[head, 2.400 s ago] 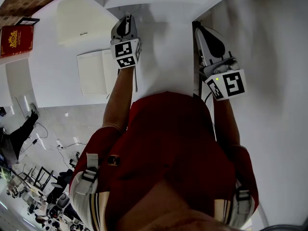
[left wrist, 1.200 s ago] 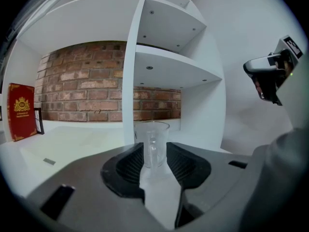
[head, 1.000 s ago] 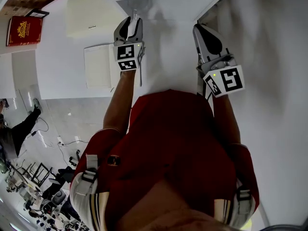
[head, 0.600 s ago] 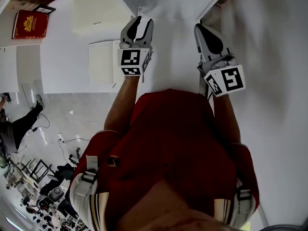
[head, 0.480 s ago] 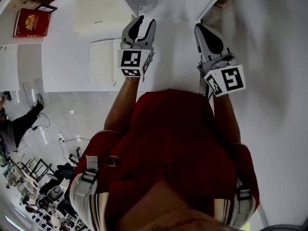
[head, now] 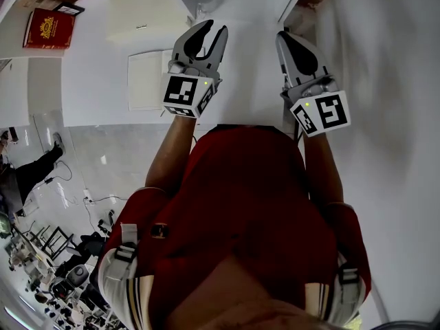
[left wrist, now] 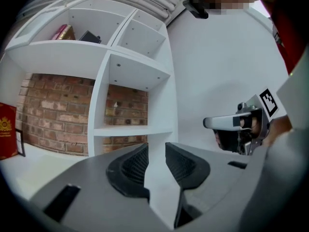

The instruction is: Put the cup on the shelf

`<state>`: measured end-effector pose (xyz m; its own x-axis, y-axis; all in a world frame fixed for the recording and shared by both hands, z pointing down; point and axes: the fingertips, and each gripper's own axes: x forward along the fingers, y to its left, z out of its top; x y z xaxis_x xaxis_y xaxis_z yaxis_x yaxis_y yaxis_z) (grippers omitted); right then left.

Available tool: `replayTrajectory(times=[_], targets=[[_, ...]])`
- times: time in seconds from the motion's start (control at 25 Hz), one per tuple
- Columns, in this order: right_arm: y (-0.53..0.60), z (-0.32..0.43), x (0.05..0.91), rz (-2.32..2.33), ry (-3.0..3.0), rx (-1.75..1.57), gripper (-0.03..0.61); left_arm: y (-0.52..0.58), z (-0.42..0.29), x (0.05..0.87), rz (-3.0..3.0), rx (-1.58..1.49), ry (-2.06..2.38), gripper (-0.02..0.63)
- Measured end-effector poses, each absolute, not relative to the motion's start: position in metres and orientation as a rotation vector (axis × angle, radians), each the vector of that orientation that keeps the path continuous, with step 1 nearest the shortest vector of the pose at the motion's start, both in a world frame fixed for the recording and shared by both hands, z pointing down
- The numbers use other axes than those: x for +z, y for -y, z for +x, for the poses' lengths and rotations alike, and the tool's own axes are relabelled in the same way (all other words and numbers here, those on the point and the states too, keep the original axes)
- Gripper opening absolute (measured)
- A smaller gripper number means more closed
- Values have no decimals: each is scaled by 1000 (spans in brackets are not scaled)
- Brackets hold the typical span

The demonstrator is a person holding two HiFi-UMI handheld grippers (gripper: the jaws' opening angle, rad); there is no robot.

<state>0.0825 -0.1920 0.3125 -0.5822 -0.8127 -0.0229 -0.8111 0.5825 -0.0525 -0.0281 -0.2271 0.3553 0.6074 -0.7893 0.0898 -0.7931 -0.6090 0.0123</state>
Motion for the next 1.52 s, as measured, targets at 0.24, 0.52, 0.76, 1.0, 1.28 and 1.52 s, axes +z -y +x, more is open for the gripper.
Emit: replayTrajectory(times=[0.24,0.52,0.76,1.0,1.28,1.52], targets=[[176,82,303,-1391,-2743,-37,-3,200,-21,326,2828,68,1313,57],[154,78,293,-1357,-2735,-17,-3,170,-15,303,2881,7,1276,8],[138,74,288,-1325,-2731,-16,-3,148,-11,294,2909,-2,1235,6],[128,69,285,-1292,-2732,-17,-3,135,-10,291,2915,0,1212,6],[123,63,285,-1280,-2758,2,-3,131,-9,290,2925,-13,1202,6],[120,63,284,-1276,-2763,10,-3,129,-7,288,2929,-30,1196,6]])
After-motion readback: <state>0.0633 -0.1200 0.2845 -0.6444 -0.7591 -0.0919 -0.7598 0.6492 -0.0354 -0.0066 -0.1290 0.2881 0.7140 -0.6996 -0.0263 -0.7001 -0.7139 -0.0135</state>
